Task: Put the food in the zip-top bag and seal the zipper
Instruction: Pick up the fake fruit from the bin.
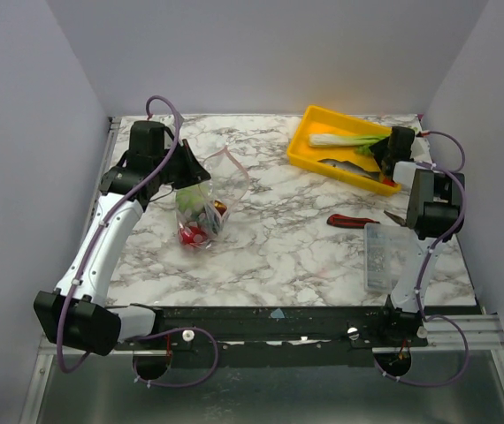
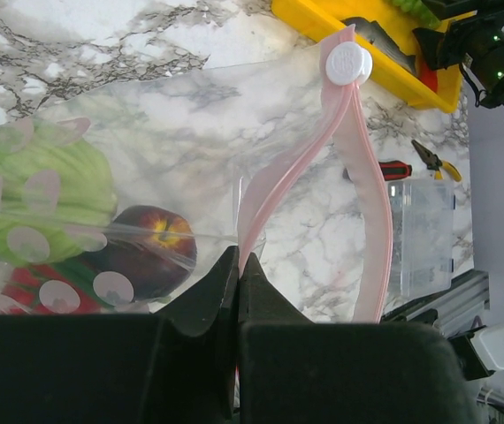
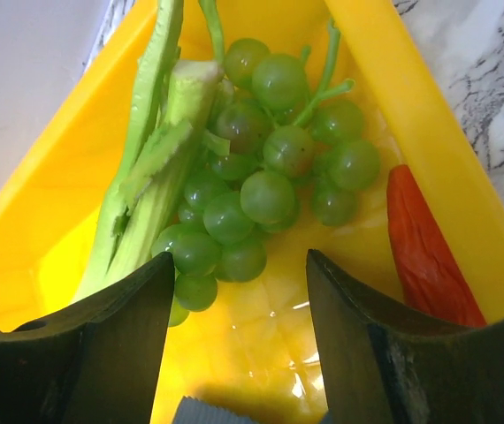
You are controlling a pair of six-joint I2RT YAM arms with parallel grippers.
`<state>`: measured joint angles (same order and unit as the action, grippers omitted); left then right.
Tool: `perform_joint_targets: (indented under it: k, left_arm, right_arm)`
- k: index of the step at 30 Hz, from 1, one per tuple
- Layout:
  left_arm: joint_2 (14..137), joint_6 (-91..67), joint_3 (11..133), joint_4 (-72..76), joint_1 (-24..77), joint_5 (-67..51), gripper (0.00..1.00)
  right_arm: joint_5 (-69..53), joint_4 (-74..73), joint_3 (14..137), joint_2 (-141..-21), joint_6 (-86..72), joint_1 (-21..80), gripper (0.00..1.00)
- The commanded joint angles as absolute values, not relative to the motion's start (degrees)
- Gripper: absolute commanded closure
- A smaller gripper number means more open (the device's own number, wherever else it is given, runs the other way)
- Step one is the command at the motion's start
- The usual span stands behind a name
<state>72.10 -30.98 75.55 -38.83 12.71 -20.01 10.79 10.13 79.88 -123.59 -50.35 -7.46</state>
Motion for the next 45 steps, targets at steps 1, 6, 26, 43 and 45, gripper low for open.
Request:
perform_joint_targets:
  k: [1, 6, 26, 43, 45]
  left_arm:
    - [73.55, -29.97, 77.67, -39.06, 12.22, -20.74, 1.00]
    - [74.22, -29.88, 77.96, -39.25, 12.22, -21.19, 1.00]
    - [70.46, -31.13, 75.17, -38.15, 12.22, -22.38, 1.00]
    - [65.17, -32.08, 74.97, -37.50, 11.97, -19.23, 1.00]
    - [64.80, -32.08, 75.01, -37.52, 11.79, -18.78, 1.00]
  right_arm:
    - [10.63, 13.49, 80.89, -127.07, -53.18, -7.87, 0.37]
    - [10.53, 14.20, 82.37, -129.46, -53.81, -7.85, 0.39]
    - [7.43, 16.43, 77.96, -120.13, -41.61, -7.81, 0.99]
    - [5.88, 12.26, 71.46, -105.03, -37.71, -7.79, 1.00]
    - [5.41, 11.63, 71.37, -103.71, -37.63, -7.75, 1.00]
